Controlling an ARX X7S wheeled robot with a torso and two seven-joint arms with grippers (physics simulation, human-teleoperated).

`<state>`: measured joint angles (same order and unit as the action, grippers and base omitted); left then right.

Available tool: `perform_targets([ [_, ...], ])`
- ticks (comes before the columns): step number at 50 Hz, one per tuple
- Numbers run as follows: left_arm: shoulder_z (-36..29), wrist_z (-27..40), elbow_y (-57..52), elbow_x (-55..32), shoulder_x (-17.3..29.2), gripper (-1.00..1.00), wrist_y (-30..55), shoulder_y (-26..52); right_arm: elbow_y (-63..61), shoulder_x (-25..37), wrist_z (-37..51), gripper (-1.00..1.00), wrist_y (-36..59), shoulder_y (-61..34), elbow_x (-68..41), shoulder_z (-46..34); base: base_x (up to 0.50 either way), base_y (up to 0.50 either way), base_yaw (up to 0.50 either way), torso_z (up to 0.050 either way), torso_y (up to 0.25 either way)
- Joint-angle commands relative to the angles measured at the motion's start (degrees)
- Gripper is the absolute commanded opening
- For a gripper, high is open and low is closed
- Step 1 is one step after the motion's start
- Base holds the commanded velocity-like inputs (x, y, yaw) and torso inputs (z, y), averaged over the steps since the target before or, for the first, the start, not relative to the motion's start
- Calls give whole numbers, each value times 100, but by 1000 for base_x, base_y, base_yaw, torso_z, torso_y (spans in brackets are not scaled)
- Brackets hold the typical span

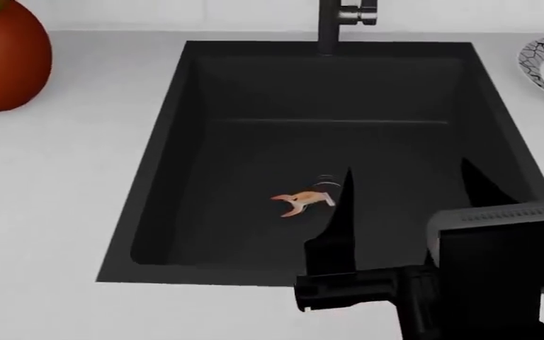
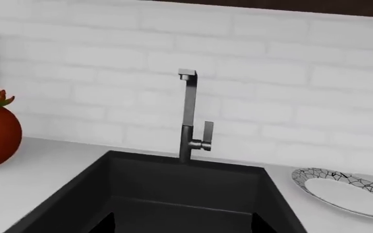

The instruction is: Pick the carrot from the counter and place it in the sink

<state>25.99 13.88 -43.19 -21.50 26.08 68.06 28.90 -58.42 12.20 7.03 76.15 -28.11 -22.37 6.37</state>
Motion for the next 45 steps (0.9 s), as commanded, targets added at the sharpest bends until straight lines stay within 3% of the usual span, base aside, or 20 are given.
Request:
perform_targets([
  [1,-1,-1,20,-25,-20,100,-56,-45,-15,-84,14,100,-12,19,-249,254,500,-23,0,0,0],
  [10,23,-16,64,-57,-15,100,-76,-22,-69,-28,149,100,76,-22,-403,221,480,-57,0,0,2],
  [21,0,-13,101,-57,-23,100,-135,-82,-144,109,542,100,243,-38,-601,177,19,0,0,0,0],
  [24,-75,-7,152,-33,-31,100,-198,-100,-153,279,1534,100,817,-326,-1602,561,0,0,0,0,0],
  [25,-88,-9,170,-31,-38,100,-219,-106,-154,460,1697,100,736,-369,-2377,750,0,0,0,0,0],
  [27,-116,6,171,-31,-39,100,-197,-97,-148,646,2880,100,1361,-604,-3645,1286,0,0,0,0,0],
  [30,-163,5,232,-8,-42,100,-273,-108,294,1130,4643,100,1350,-729,-5844,1672,0,0,0,0,0],
  [33,-192,-5,288,5,-51,100,-344,-129,640,1718,6207,100,1011,-734,-7293,1677,0,0,0,0,0],
  [38,-190,-18,312,2,-53,100,-389,-159,801,2609,7626,100,345,-632,-8463,1388,0,0,0,0,0],
  [45,-207,-45,440,30,-78,100,-555,-234,662,3271,8110,100,-250,-130,-9167,1868,0,0,0,0,0],
])
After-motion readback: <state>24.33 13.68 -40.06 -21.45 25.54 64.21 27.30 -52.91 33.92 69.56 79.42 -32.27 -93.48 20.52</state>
